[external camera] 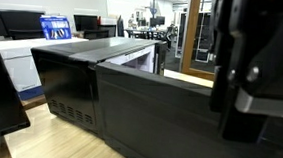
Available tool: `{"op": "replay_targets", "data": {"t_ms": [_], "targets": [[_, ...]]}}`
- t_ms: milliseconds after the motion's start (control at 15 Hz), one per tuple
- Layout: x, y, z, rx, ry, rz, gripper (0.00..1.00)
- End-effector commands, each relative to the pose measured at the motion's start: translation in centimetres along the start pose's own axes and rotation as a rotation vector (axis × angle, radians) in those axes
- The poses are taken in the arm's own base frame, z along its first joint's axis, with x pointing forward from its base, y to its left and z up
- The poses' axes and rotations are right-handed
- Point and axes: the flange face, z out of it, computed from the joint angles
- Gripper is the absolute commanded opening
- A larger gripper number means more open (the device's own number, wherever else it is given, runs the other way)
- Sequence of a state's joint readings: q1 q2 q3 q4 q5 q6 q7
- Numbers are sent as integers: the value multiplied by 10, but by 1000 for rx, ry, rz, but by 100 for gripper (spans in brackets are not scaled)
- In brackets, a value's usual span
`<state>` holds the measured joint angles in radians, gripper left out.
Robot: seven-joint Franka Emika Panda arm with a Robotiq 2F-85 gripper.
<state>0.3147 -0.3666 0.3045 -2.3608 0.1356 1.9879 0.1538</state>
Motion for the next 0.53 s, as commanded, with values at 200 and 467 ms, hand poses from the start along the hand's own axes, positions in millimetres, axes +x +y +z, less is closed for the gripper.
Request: {"op": "replay_targets", "data": {"t_ms": [200,467], "targets": [[-22,54,26,22,-35,120,0],[-29,97,30,-14,-25,211,2]]}}
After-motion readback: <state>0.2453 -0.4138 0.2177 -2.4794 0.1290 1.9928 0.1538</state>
